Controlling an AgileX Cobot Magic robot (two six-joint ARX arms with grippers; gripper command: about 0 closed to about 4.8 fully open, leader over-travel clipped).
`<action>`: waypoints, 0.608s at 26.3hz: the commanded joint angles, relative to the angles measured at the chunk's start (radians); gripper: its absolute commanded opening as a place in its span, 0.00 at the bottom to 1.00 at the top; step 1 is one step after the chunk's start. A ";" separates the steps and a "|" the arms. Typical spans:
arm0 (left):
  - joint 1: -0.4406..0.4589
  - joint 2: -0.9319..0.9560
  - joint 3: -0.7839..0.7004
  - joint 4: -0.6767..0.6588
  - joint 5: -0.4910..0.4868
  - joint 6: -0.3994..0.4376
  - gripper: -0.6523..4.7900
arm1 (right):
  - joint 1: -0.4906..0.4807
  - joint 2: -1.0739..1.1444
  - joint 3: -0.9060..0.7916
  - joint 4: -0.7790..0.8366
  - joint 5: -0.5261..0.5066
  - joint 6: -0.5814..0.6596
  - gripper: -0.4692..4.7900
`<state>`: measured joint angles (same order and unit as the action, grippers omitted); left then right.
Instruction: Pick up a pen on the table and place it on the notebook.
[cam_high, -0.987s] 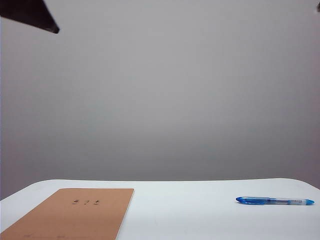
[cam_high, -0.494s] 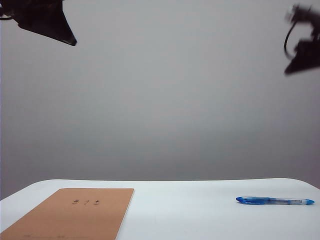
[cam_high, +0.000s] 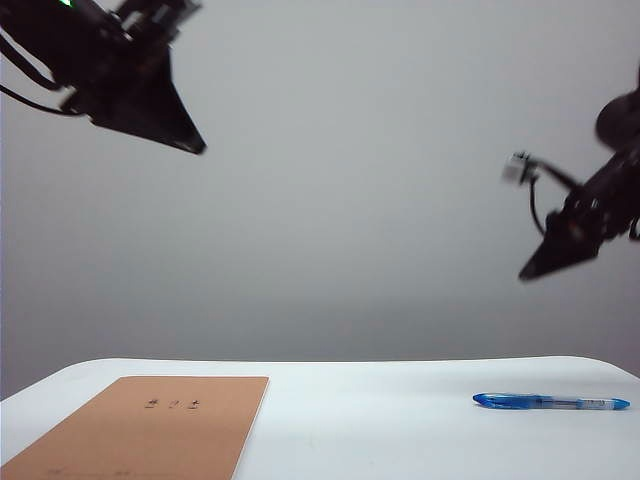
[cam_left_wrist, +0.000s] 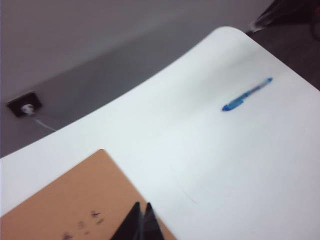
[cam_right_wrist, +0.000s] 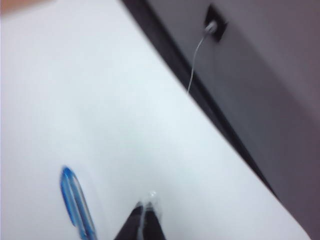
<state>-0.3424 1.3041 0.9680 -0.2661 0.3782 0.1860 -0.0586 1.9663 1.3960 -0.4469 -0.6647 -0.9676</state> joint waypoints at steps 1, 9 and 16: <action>-0.037 0.031 0.004 0.033 0.007 0.001 0.11 | 0.051 0.056 0.007 -0.014 0.126 -0.138 0.14; -0.087 0.092 0.004 0.058 0.002 0.000 0.11 | 0.079 0.193 0.071 -0.158 0.203 -0.190 0.40; -0.087 0.092 0.004 0.071 0.003 -0.001 0.11 | 0.078 0.193 0.118 -0.262 0.254 -0.200 0.78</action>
<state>-0.4297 1.3983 0.9680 -0.2081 0.3756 0.1860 0.0193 2.1674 1.5040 -0.6834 -0.4332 -1.1580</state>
